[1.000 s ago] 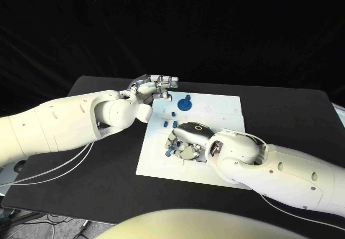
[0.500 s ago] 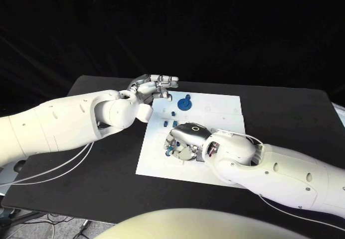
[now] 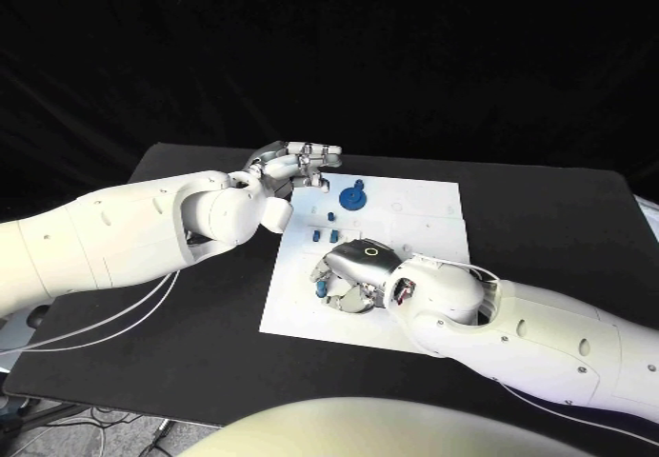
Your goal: Assemble the parts on the task board
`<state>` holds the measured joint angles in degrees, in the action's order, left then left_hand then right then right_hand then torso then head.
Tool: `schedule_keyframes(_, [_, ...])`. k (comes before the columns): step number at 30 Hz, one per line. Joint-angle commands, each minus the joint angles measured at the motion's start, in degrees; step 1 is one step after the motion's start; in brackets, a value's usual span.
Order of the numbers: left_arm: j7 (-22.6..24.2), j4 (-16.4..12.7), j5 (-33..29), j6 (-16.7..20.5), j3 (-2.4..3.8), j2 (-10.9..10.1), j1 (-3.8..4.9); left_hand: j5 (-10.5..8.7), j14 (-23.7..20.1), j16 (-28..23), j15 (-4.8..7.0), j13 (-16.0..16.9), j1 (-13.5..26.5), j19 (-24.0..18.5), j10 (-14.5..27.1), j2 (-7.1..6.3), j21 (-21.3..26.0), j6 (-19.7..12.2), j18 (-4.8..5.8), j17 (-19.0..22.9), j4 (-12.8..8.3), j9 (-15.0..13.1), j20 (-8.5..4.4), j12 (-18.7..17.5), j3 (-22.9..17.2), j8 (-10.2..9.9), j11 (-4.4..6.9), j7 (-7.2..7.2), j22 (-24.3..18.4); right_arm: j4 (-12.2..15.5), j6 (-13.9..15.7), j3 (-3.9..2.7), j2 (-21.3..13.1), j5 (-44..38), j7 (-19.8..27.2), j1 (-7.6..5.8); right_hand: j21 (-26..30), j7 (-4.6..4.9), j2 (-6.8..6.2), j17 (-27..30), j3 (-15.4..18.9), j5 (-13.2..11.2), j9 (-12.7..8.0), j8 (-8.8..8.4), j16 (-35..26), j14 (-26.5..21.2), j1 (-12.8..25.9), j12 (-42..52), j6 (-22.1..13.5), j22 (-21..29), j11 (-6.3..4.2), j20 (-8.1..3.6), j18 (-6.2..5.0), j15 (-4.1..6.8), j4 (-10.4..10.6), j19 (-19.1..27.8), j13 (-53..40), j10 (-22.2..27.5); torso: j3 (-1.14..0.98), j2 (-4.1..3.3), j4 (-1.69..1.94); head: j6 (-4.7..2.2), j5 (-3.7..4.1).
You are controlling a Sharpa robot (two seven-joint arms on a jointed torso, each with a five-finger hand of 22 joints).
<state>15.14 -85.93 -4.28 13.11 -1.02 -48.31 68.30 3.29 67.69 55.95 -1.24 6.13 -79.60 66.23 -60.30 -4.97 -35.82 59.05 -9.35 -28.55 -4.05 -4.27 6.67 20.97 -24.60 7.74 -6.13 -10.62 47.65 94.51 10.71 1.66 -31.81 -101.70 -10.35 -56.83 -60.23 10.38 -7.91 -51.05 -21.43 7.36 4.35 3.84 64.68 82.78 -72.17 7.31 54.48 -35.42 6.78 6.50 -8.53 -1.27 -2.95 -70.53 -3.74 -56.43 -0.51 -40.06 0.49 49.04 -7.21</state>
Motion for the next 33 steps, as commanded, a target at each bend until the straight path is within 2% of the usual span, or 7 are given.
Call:
schedule_keyframes(1, [0.27, -0.07, 0.2, -0.92, 0.03, 0.06, -0.01, 0.34, -0.27, -0.08, 0.09, 0.06, -0.01, -0.36, 0.53, 0.28, 0.18, -0.43, -1.11, 0.07, -0.22, 0.07, 0.14, 0.16, 0.06, 0.31, 0.01, 0.06, -0.09, 0.74, 2.65, -0.06, -0.56, -0.54, -0.09, 0.08, 3.1, 0.22, -0.52, 3.59, 3.09, 1.85, -0.19, 0.04, -2.73, -1.32, 0.4, 0.06, -1.3, 4.28, 0.38, 0.35, -1.53, -0.22, 0.64, 1.78, -0.14, 3.04, -0.04, 0.0, 0.01, -0.11, 0.1])
schedule_keyframes(11, [0.21, 0.03, 0.2, -0.74, 0.02, -0.2, -0.1, 0.34, -0.28, -0.08, 0.08, 0.06, 0.01, -0.35, 0.54, 0.31, 0.19, -0.44, -1.11, 0.08, -0.21, 0.07, 0.14, 0.18, 0.07, 0.32, 0.01, 0.06, -0.1, 5.95, 8.4, -0.76, -6.19, 2.36, 0.66, -0.05, 4.36, -0.12, 1.22, 5.06, 8.67, 3.3, 0.17, 1.08, -3.48, -0.99, -1.69, 4.68, -0.53, 5.35, -0.16, 0.09, -1.52, 0.16, 1.47, 0.8, -0.77, 2.8, -0.08, 0.11, -0.15, -0.22, 0.21])
schedule_keyframes(16, [0.23, 0.08, 0.2, -0.67, 0.02, -0.34, -0.27, 0.34, -0.28, -0.08, 0.08, 0.06, 0.01, -0.35, 0.54, 0.31, 0.19, -0.44, -1.11, 0.08, -0.21, 0.07, 0.14, 0.18, 0.07, 0.32, 0.01, 0.06, -0.1, 10.12, 12.04, -1.58, -11.91, 7.97, -0.71, -1.99, 3.53, 0.11, 2.58, 4.52, 9.82, 4.67, 0.22, 1.39, -2.96, -0.21, -2.22, 7.46, 0.09, 3.96, -0.44, -0.23, -1.24, 0.49, 2.13, -0.47, -1.06, -0.51, -0.25, 0.25, -0.39, -0.66, 0.89])
schedule_keyframes(22, [0.24, 0.02, 0.2, -0.63, 0.02, -0.35, -0.39, 0.34, -0.28, -0.08, 0.08, 0.06, 0.01, -0.35, 0.54, 0.31, 0.19, -0.44, -1.11, 0.08, -0.21, 0.07, 0.14, 0.18, 0.07, 0.32, 0.01, 0.06, -0.1, 13.07, 10.55, -1.68, -19.27, 16.98, -5.54, -4.57, -5.81, -1.83, 3.77, -6.32, 10.47, 5.01, 0.63, 2.77, 5.01, 2.92, -1.56, 15.37, 2.14, -10.73, -3.32, -1.77, 1.03, 2.49, 3.98, -6.63, -4.73, -13.15, -0.25, 0.58, -0.86, -0.96, 1.88])
schedule_keyframes(25, [0.25, -0.03, 0.32, -0.62, 0.01, -0.38, -0.43, 0.34, -0.28, -0.08, 0.08, 0.06, 0.01, -0.35, 0.54, 0.31, 0.19, -0.44, -1.11, 0.08, -0.21, 0.07, 0.14, 0.18, 0.07, 0.32, 0.01, 0.06, -0.1, 14.07, 8.57, -1.54, -22.62, 18.19, -8.38, -5.03, -9.8, -3.07, 3.62, -9.49, 12.06, 5.8, 0.9, 3.7, 7.58, 3.7, 0.66, 21.05, 3.3, -16.85, -4.6, -2.88, 2.06, 3.58, 6.15, -8.89, -8.79, -17.6, -0.39, 0.67, -1.18, -1.2, 2.3])
schedule_keyframes(29, [0.27, -0.08, 0.6, -0.59, 0.01, -0.5, -0.5, 0.34, -0.28, -0.08, 0.08, 0.06, 0.01, -0.35, 0.54, 0.31, 0.19, -0.44, -1.11, 0.08, -0.21, 0.07, 0.14, 0.18, 0.07, 0.32, 0.01, 0.06, -0.1, 14.77, 5.75, -1.15, -25.8, 16.36, -13.04, -5.28, -12.83, -3.99, 2.1, -13.55, 17.13, 13.81, 1.35, 5.25, 10.93, 4.01, 4.97, 39.98, 3.78, -21.01, -5.31, -4.03, 2.53, 4.38, 11.76, -9.84, -29.49, -17.77, -0.6, 0.78, -1.65, -1.12, 2.68])
schedule_keyframes(33, [0.28, -0.09, 0.7, -0.63, 0.0, -0.46, -0.56, 0.34, -0.28, -0.08, 0.08, 0.06, 0.01, -0.35, 0.54, 0.31, 0.19, -0.44, -1.11, 0.08, -0.21, 0.07, 0.14, 0.18, 0.07, 0.32, 0.01, 0.06, -0.1, 15.21, 4.07, -0.68, -27.84, 14.56, -16.41, -5.33, -14.17, -4.37, 2.75, -15.85, 20.52, 13.79, 2.18, 7.5, 12.76, 4.0, 4.04, 51.92, 4.35, -22.87, -5.75, -3.86, 2.88, 4.51, 15.5, -9.77, -44.15, -16.99, -0.54, 0.83, -1.72, -1.1, 3.04])
